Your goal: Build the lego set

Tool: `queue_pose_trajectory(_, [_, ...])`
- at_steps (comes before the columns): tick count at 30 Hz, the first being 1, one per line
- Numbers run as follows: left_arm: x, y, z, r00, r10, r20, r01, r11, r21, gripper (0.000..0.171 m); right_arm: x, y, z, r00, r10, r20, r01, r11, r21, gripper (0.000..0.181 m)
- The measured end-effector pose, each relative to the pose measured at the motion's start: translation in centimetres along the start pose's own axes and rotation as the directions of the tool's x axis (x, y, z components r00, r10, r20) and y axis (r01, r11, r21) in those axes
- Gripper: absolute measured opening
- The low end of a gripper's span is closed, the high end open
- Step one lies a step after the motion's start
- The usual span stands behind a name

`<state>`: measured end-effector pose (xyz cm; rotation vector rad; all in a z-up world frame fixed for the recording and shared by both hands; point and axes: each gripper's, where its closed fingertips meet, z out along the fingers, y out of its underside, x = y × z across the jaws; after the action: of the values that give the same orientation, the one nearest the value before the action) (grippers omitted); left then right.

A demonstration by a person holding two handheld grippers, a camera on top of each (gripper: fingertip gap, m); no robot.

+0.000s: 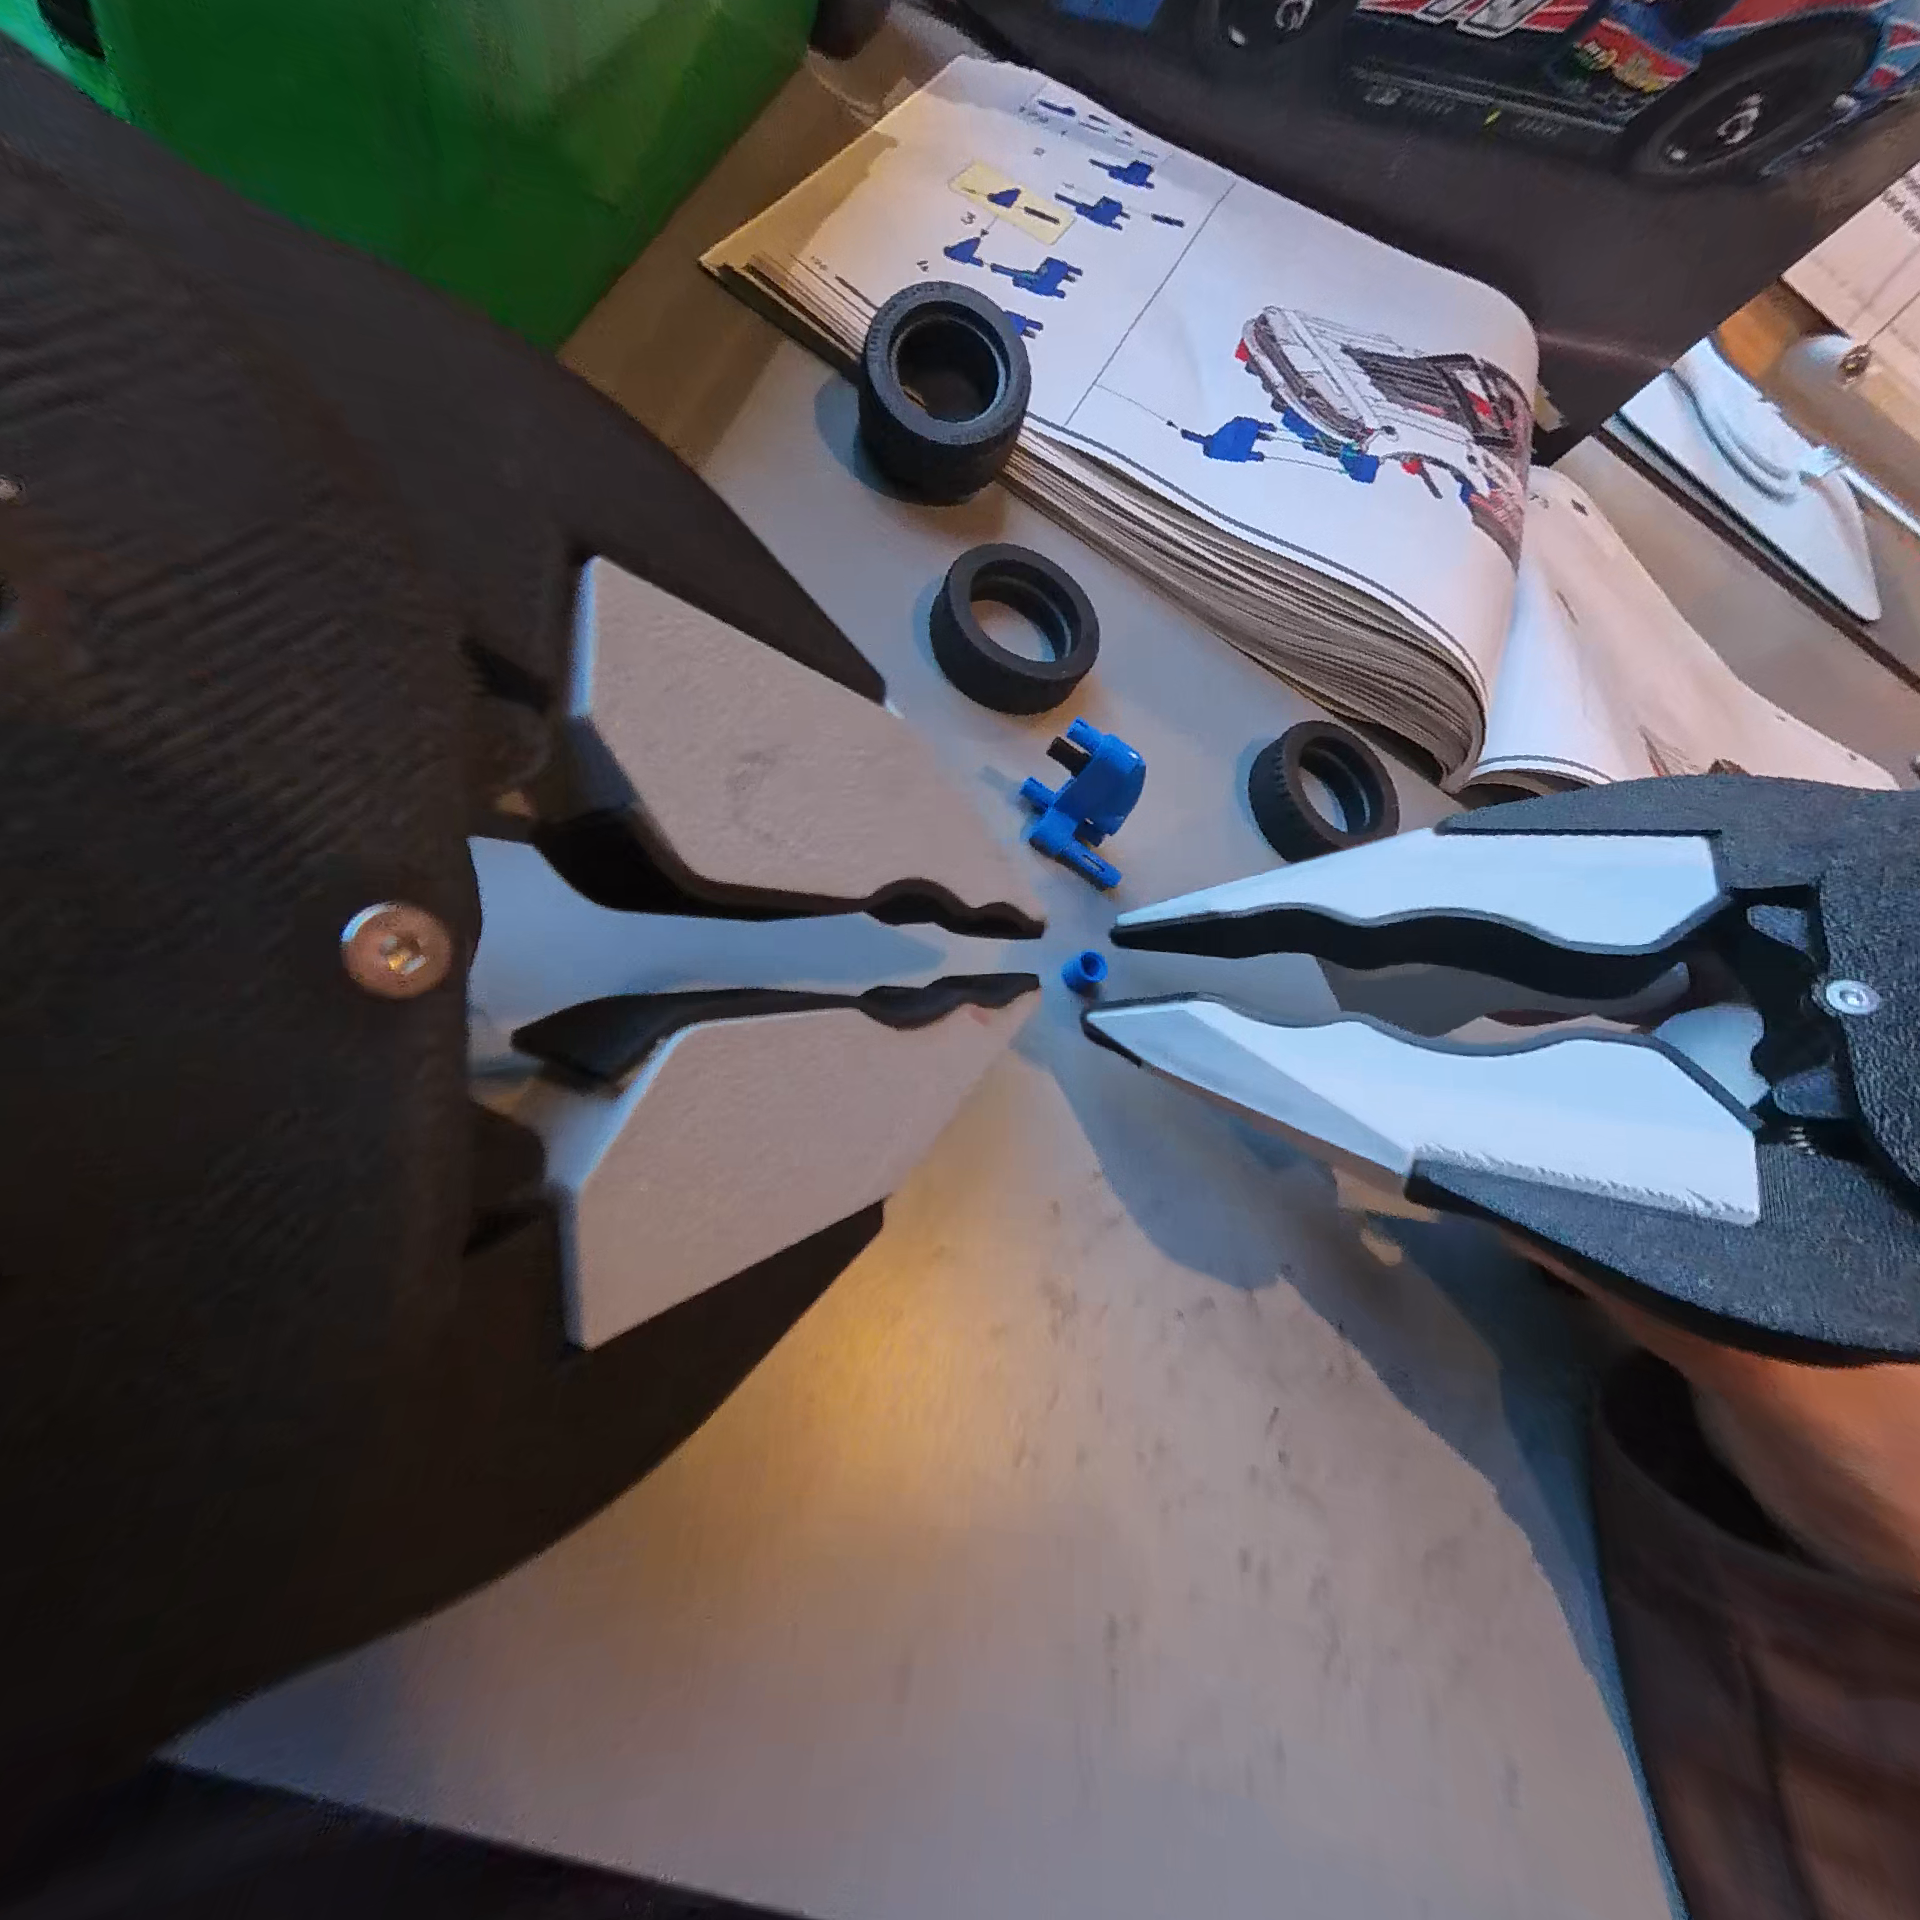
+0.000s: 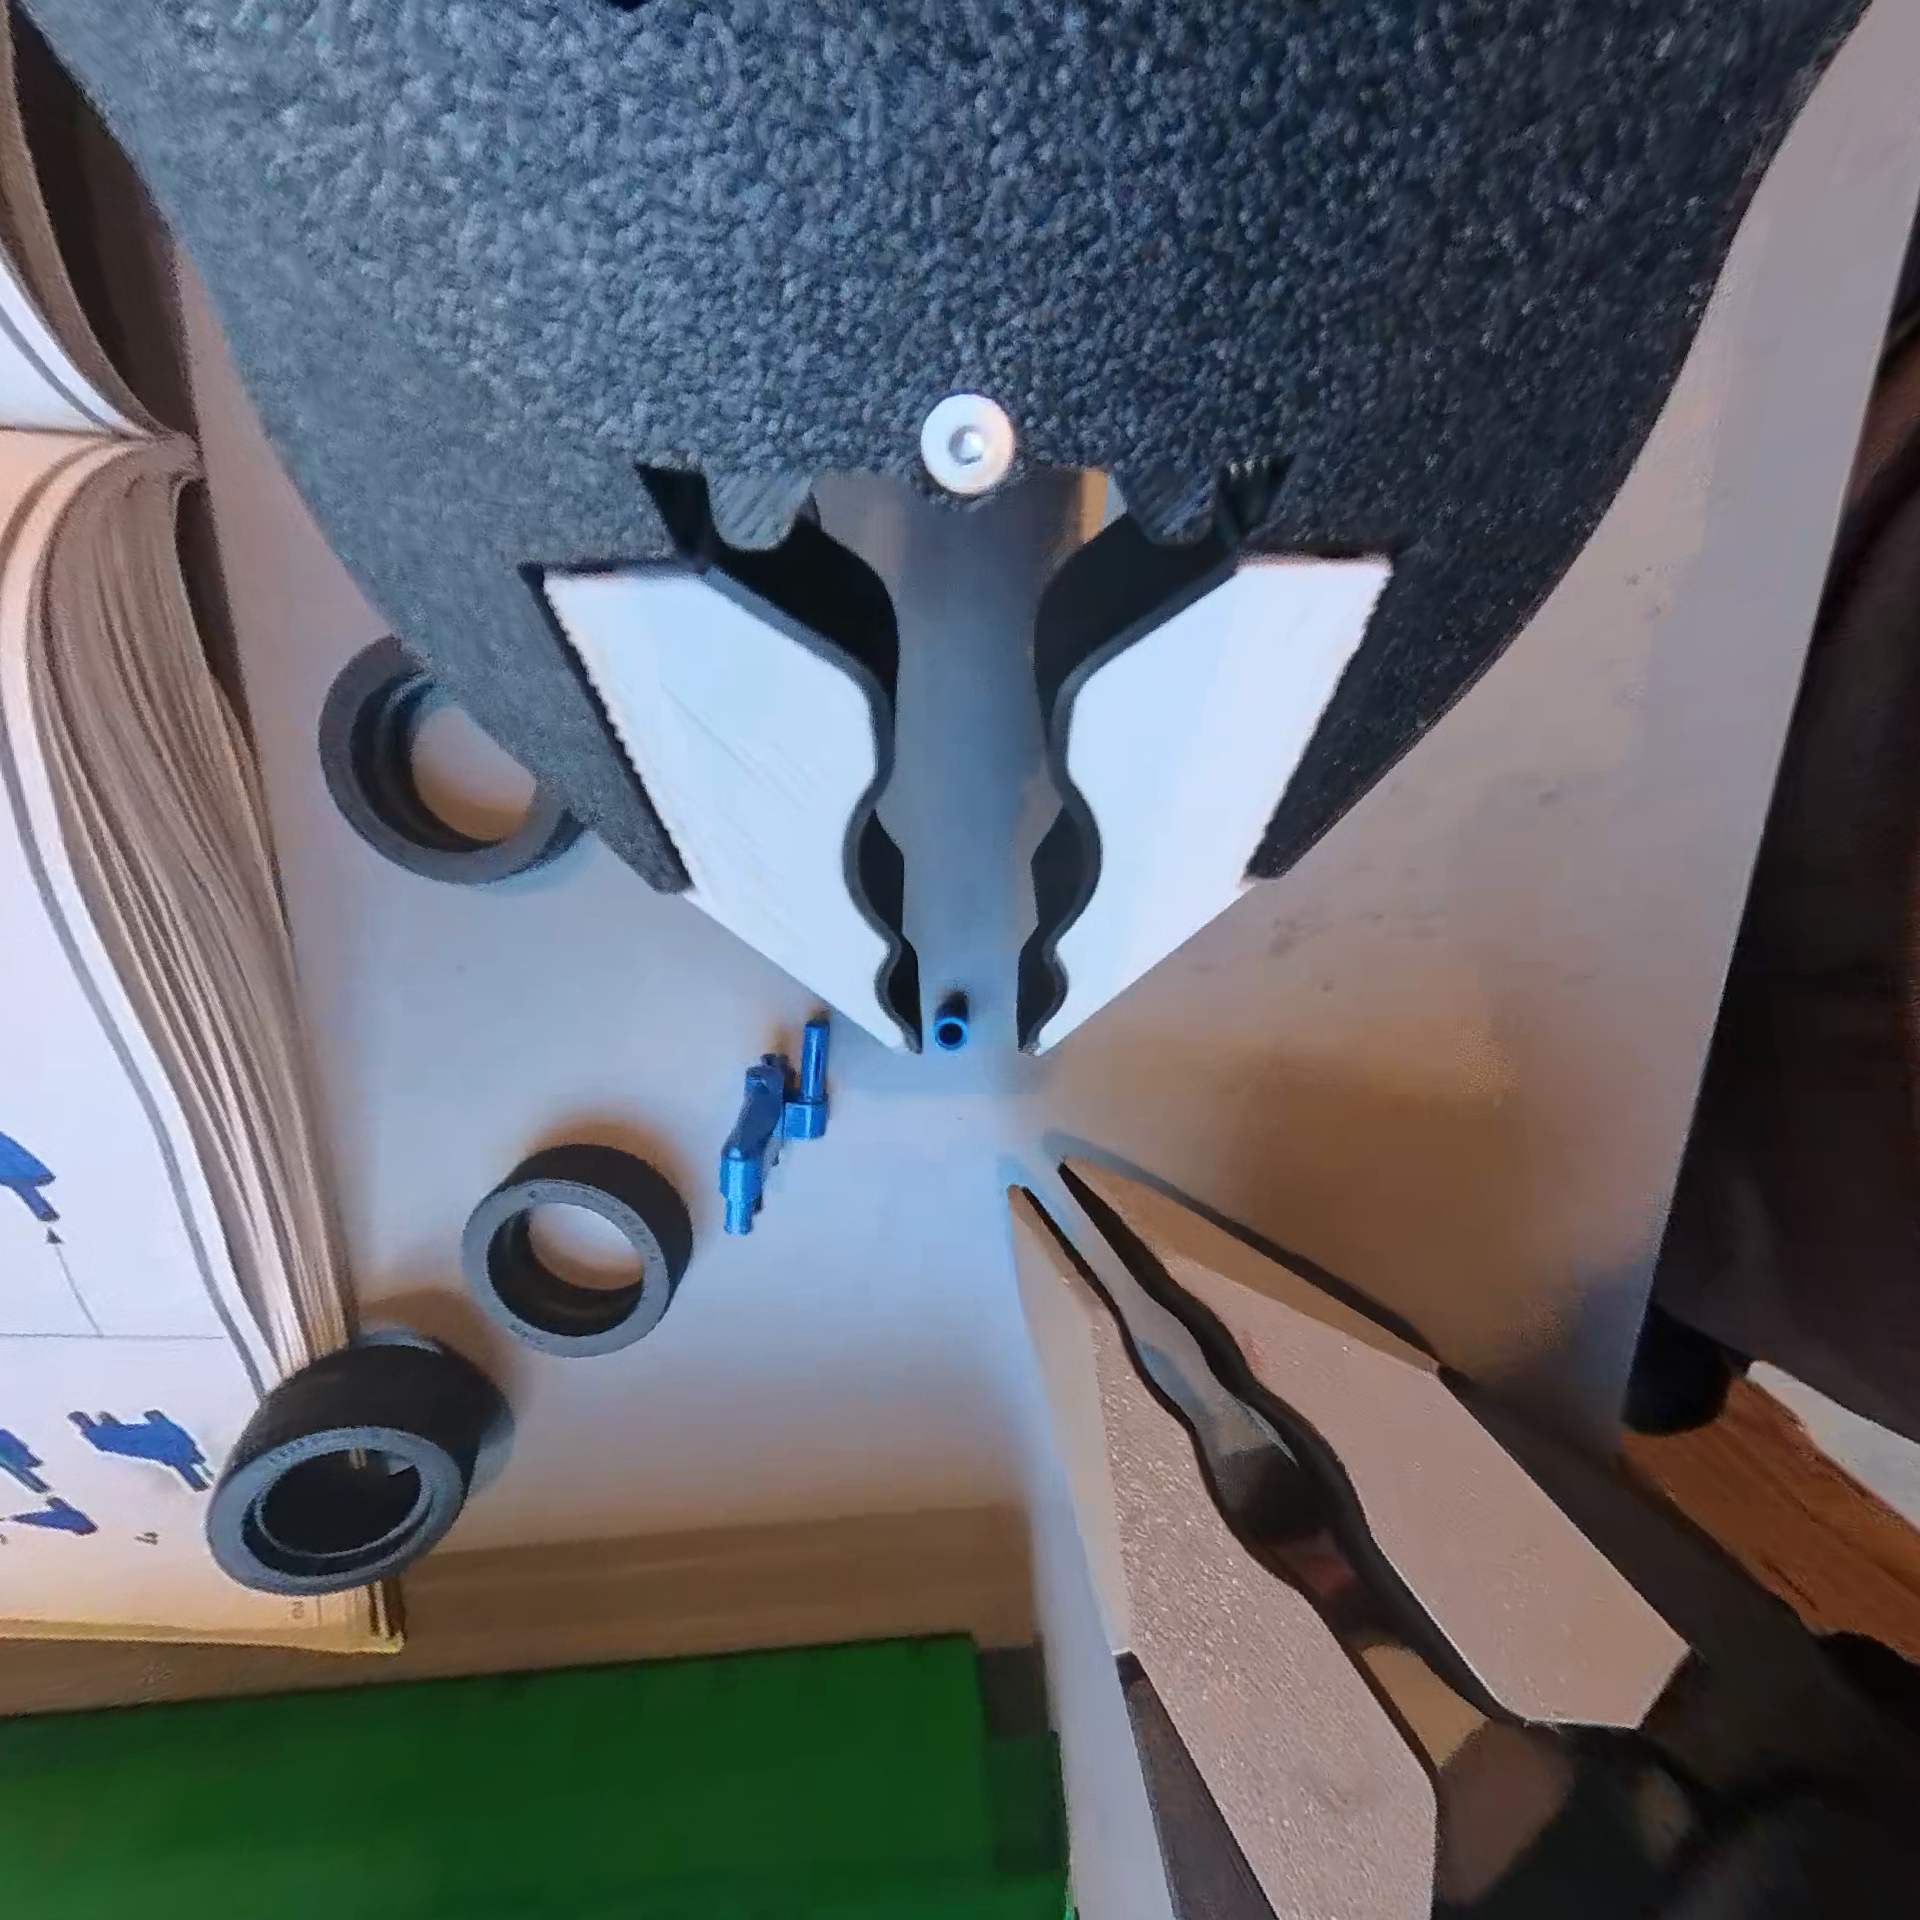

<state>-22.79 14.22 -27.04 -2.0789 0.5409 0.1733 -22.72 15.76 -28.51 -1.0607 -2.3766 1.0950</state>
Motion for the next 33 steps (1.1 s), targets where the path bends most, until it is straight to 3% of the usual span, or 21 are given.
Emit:
queue_pose_trajectory(10, [-1.1,-1.3,-1.6,0.998,-0.063,0.016,0.064,0.996,-0.055,0.015,0.2,0.6,0.8,1.000,0.009,-0.013,-0.010,0.998,-0.055,0.008])
queue_pose_trajectory(12, [-1.0,-1.3,-1.5,0.998,-0.057,0.032,0.059,0.997,-0.047,0.016,0.5,0.3,0.3,0.998,0.052,-0.017,-0.053,0.998,-0.021,0.008])
queue_pose_trajectory(15, [-1.0,-2.2,-1.1,0.995,-0.015,0.102,0.013,1.000,0.016,0.018,0.7,-1.9,-1.2,0.981,0.182,0.062,-0.189,0.973,0.132,0.007])
queue_pose_trajectory(19, [-2.1,-3.7,-1.3,0.972,0.028,0.234,-0.048,0.996,0.079,0.020,0.7,-5.5,-4.3,0.873,0.350,0.339,-0.462,0.818,0.343,0.007])
queue_pose_trajectory(23, [-3.2,-6.3,-2.3,0.953,-0.001,0.304,-0.057,0.982,0.180,0.021,1.0,-7.0,-6.6,0.704,0.398,0.588,-0.673,0.640,0.372,0.007])
queue_pose_trajectory(28, [-3.6,-7.8,-1.9,0.951,-0.002,0.310,-0.066,0.976,0.208,0.022,1.2,-7.3,-7.0,0.567,0.409,0.716,-0.785,0.533,0.317,0.007])
queue_pose_trajectory(33, [-4.2,-8.1,-1.2,0.950,-0.050,0.308,-0.023,0.973,0.228,0.018,1.1,-7.5,-6.9,0.501,0.403,0.766,-0.826,0.486,0.285,0.006])
